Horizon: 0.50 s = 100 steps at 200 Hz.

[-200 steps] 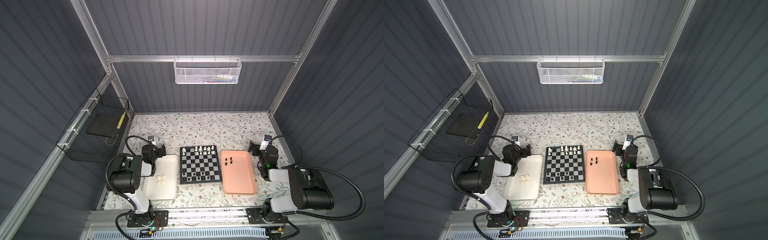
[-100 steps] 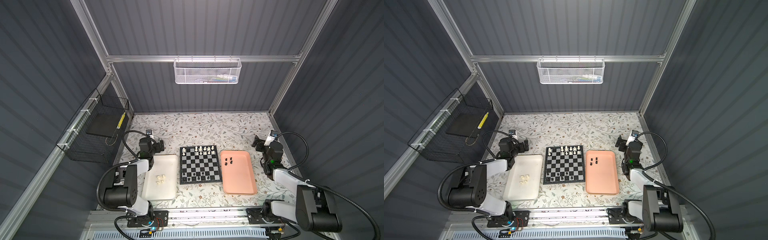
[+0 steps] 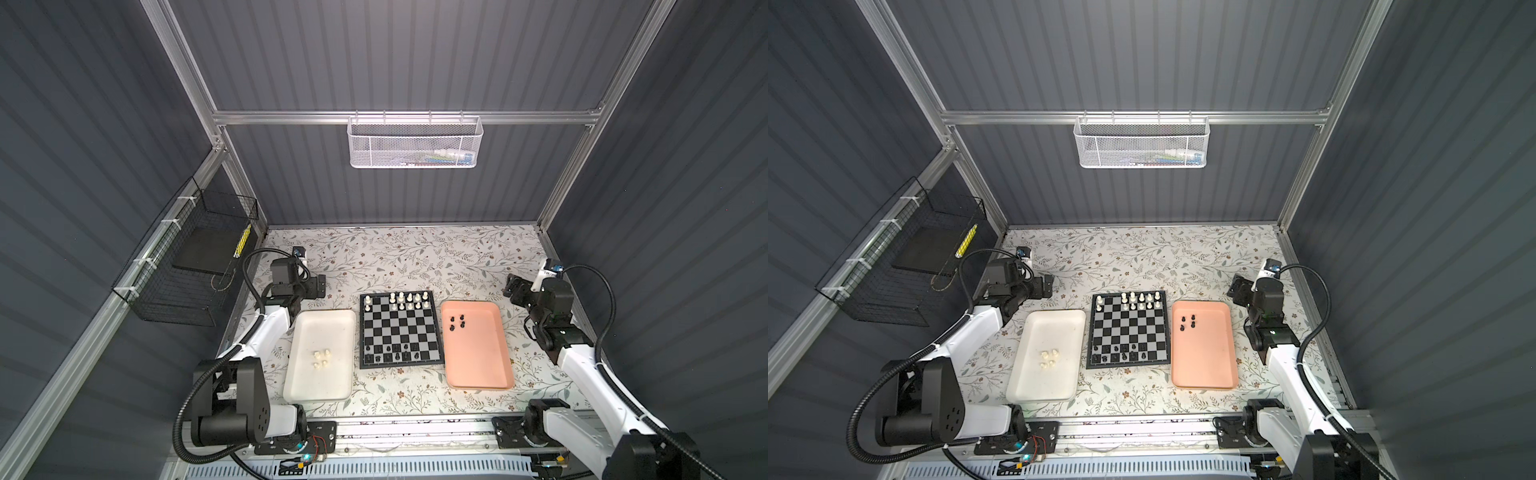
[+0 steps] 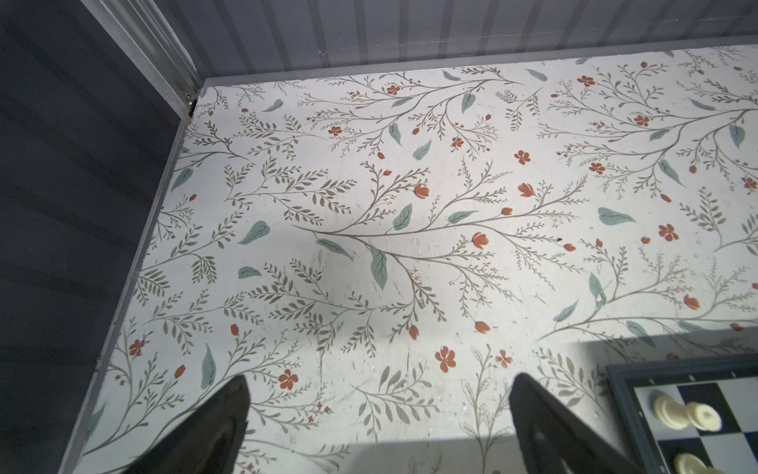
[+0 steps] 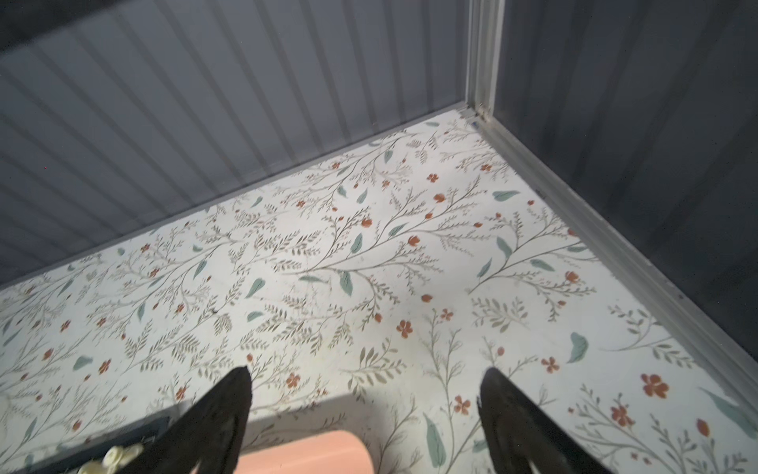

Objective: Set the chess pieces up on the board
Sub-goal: 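Raise the left arm over the white tray while the right reaches the pink tray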

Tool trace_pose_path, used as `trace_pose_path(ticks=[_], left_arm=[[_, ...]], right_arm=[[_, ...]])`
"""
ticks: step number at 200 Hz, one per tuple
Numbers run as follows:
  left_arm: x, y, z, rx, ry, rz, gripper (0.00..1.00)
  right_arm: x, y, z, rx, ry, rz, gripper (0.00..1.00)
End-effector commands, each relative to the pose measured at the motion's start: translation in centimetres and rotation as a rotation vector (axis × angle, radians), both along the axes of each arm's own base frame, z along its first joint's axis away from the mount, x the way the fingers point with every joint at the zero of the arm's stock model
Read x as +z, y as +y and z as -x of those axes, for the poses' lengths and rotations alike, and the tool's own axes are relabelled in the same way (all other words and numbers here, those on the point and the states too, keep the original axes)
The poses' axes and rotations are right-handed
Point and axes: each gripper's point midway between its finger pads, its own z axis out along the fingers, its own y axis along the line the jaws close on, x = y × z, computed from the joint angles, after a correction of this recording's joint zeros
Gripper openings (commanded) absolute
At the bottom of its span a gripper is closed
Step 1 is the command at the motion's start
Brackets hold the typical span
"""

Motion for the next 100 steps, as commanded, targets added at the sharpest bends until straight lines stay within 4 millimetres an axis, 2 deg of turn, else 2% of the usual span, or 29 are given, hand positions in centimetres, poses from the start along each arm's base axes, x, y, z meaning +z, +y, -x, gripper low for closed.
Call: trace_pose_path(ticks=[1, 46, 66, 100], left_arm=[[0.9, -0.7, 1.9, -0.058, 0.095, -0.022, 1.00], [3.7, -0.5, 3.1, -0.063, 0.123, -0.040, 1.00], [4.7, -0.9, 4.0, -0.103, 0.145, -0.047, 1.00], [6.4, -1.7, 5.6, -0.167, 0.156, -0.041, 1.00]], right_arm=[[-2.1, 2.4, 2.1, 0.058, 0.148, -0.023, 0.85], [-2.7, 6.8, 4.4, 0.194, 0.252, -0.024, 0.76], [-3.3, 7.9, 5.4, 0.227, 0.303, -0.027, 0.72], [-5.7, 9.0, 7.4, 0.248, 0.427, -0.042, 0.61]])
